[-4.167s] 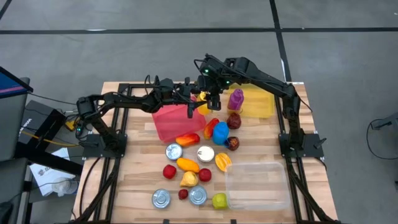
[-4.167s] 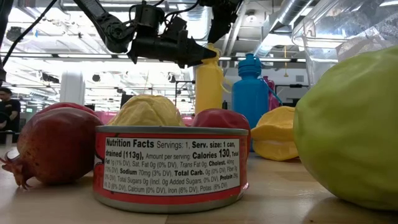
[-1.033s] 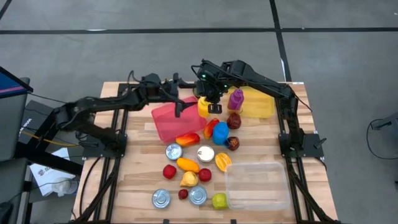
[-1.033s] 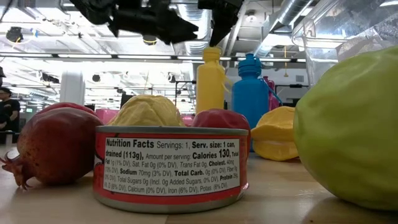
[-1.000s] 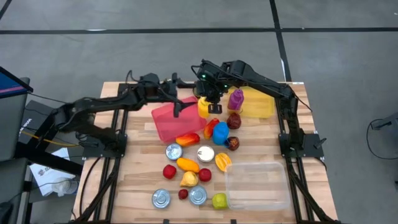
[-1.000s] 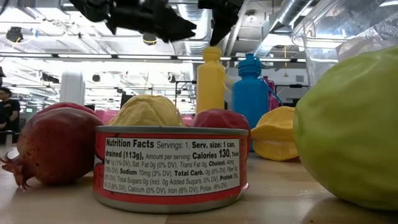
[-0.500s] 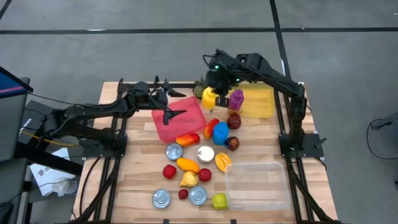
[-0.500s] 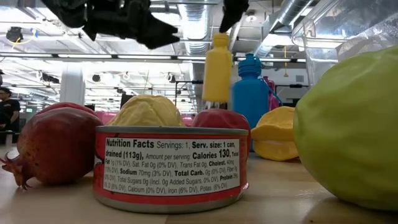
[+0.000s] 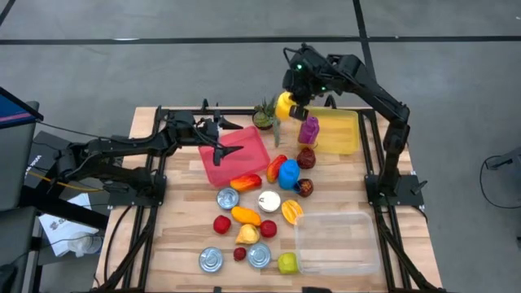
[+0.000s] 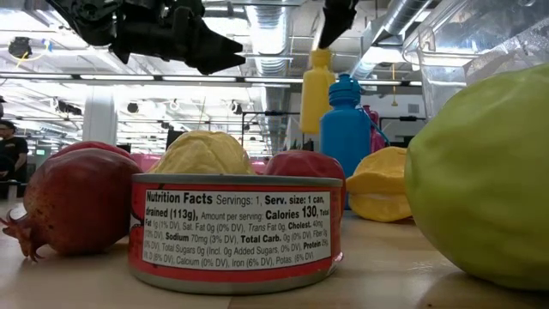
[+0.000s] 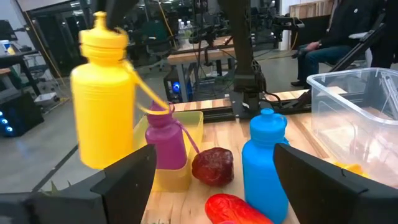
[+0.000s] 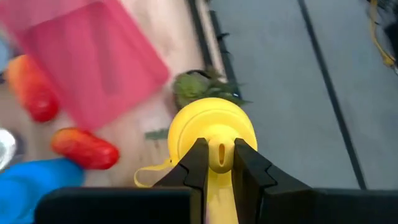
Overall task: Pick & Place Food Item
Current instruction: Put the yellow water bottle into the yellow bin
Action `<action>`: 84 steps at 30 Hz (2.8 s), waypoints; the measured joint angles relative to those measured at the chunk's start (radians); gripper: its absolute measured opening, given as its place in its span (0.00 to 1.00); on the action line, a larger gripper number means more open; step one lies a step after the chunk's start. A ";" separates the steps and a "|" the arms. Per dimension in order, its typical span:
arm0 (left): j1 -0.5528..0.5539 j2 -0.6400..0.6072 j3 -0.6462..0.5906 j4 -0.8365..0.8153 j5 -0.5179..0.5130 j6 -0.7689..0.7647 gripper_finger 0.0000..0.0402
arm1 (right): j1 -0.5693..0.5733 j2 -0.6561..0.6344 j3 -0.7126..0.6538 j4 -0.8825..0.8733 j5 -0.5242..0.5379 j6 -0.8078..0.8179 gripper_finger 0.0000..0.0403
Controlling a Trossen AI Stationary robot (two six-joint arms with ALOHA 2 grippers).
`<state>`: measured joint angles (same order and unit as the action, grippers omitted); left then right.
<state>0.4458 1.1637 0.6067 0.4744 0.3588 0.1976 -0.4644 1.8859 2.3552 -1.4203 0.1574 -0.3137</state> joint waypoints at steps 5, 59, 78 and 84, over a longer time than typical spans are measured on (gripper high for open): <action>0.000 0.000 0.000 -0.001 0.000 0.000 0.79 | -0.054 0.001 0.000 0.015 0.005 0.024 0.09; 0.000 0.000 0.001 -0.003 0.000 -0.005 0.78 | -0.407 0.001 -0.256 -0.038 -0.185 0.140 0.09; 0.000 0.001 0.001 -0.003 0.001 -0.004 0.78 | -0.414 0.001 -0.461 0.139 -0.210 0.124 0.09; 0.000 0.001 0.001 -0.003 0.004 -0.004 0.78 | -0.416 -0.007 -0.509 0.225 -0.214 0.127 0.09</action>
<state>0.4458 1.1645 0.6075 0.4712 0.3626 0.1932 -0.8803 1.8790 1.8466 -1.1950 -0.0570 -0.1863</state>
